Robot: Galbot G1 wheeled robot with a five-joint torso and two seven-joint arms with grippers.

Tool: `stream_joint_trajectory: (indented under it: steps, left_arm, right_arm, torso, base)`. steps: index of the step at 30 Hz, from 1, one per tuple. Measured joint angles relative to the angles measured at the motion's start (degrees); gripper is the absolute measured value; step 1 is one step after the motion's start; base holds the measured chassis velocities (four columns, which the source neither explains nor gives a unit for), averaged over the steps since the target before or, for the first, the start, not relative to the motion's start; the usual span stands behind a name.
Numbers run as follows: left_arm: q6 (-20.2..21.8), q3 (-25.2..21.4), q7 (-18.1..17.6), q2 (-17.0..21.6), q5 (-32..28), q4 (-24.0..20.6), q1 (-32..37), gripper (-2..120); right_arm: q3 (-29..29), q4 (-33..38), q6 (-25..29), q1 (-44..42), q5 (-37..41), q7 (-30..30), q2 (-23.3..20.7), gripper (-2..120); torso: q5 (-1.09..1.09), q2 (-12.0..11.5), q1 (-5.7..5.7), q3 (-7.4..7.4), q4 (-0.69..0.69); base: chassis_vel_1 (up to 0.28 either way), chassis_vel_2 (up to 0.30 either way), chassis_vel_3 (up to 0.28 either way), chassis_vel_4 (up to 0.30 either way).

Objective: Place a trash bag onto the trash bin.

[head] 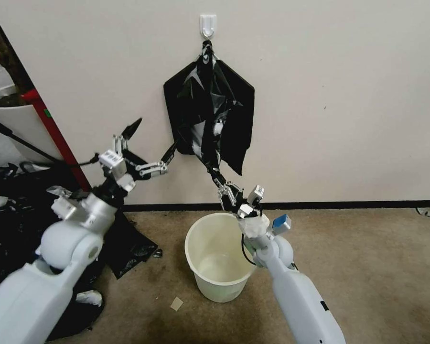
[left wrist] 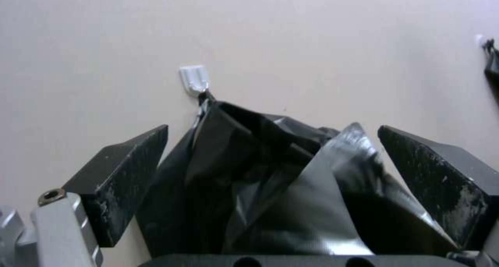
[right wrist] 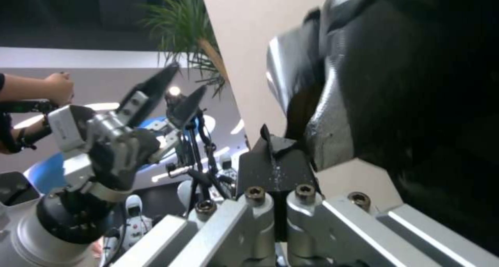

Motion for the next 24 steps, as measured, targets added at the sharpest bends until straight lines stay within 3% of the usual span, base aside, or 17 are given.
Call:
stream_joint_trajectory:
  steps: [5, 11, 17, 24]
  left_arm:
    - [4.67, 6.15, -3.28, 1.17, 3.6, 2.15, -8.22, 100]
    - [6.59, 12.09, -4.16, 2.7, 7.81, 4.07, -12.95, 100]
    - [8.22, 14.54, -3.98, 3.43, 10.72, 3.69, -14.61, 100]
    - [10.04, 13.75, -4.15, 3.75, 12.9, 2.78, -15.37, 100]
  right_arm:
    - [0.06, 0.93, 0.08, 1.61, -1.4, 0.16, 0.17, 0]
    - [-0.26, 3.48, 0.08, 1.63, -2.61, 0.27, 0.29, 0]
    - [-0.51, 5.02, 0.06, 1.24, -4.02, 0.65, 0.33, 0]
    - [-0.9, 4.82, 0.12, 1.35, -4.93, 0.75, 0.27, 0]
  torso:
    - [0.0, 0.0, 0.0, 0.0, -0.01]
    - [0.01, 0.0, 0.0, 0.0, 0.0]
    - [0.01, 0.0, 0.0, 0.0, 0.0]
    - [0.02, 0.0, 0.0, -0.01, 0.0]
  base:
    - [0.0, 0.0, 0.0, 0.0]
    - [0.0, 0.0, 0.0, 0.0]
    - [0.0, 0.0, 0.0, 0.0]
    - [0.0, 0.0, 0.0, 0.0]
